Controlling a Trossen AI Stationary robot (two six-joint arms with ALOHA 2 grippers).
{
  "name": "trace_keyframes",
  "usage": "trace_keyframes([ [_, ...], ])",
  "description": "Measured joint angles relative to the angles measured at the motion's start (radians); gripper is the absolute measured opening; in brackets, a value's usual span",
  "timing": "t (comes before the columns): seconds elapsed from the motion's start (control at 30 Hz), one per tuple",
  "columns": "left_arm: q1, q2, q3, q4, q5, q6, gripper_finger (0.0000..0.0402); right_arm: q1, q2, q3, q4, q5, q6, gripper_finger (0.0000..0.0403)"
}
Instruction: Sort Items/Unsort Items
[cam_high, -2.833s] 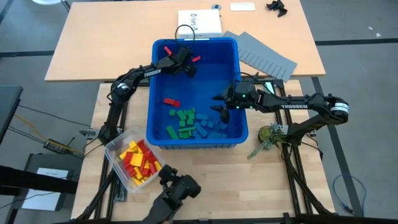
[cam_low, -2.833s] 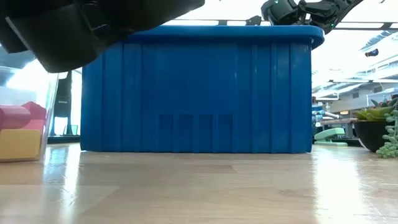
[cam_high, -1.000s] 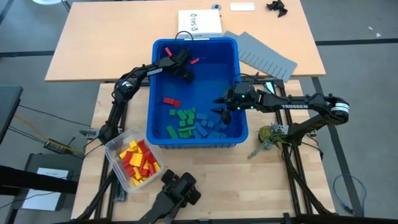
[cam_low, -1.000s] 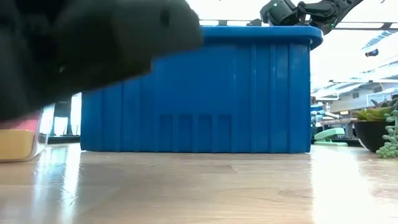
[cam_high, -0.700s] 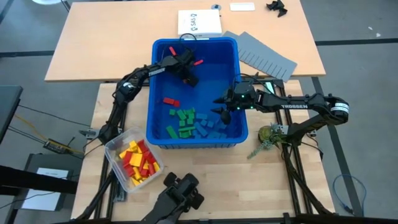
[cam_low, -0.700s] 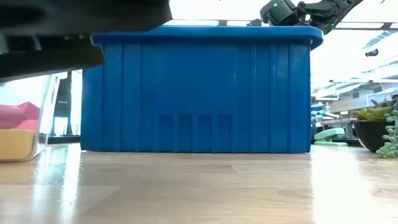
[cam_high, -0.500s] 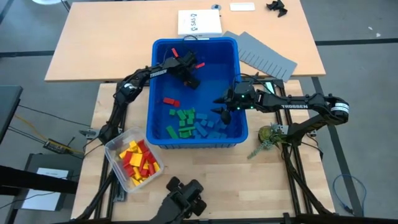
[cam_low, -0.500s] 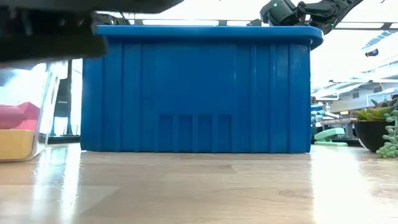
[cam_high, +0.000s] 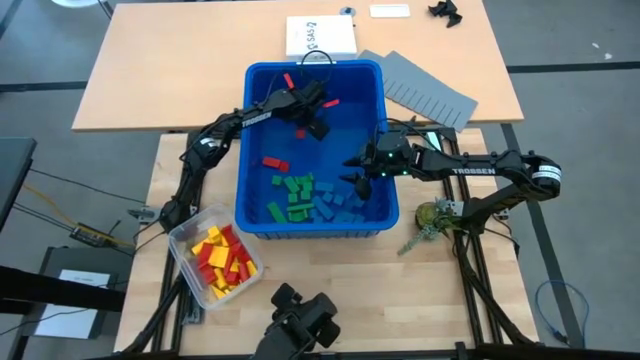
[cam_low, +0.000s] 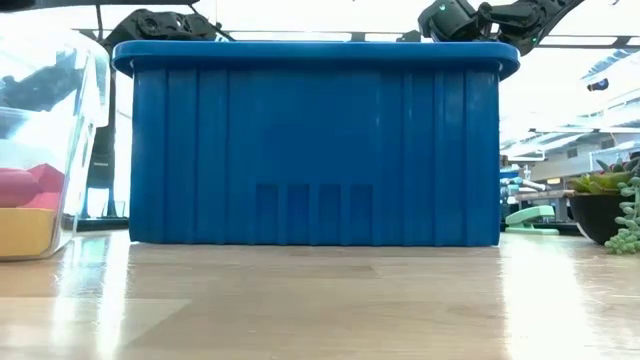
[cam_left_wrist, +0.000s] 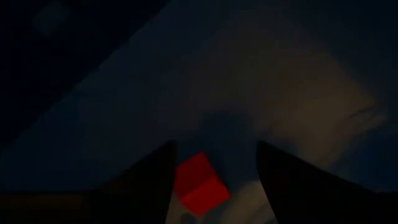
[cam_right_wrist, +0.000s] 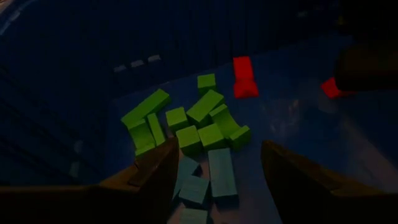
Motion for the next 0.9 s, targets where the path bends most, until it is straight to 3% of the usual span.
trace_keyframes([
  [0.4,-0.001,0.000,-0.106,0.006,0.004,-0.059,0.0231,-0.002,0.000,0.000,-0.013,0.033,0.000,0.0229],
  [0.7,0.007,-0.003,-0.190,0.126,0.068,-0.130,0.0268,-0.002,0.000,0.000,-0.019,0.063,-0.018,0.0229],
  [0.9,0.007,-0.009,-0.229,0.154,0.072,-0.141,0.0267,-0.003,0.000,0.000,-0.021,0.066,-0.020,0.0229],
])
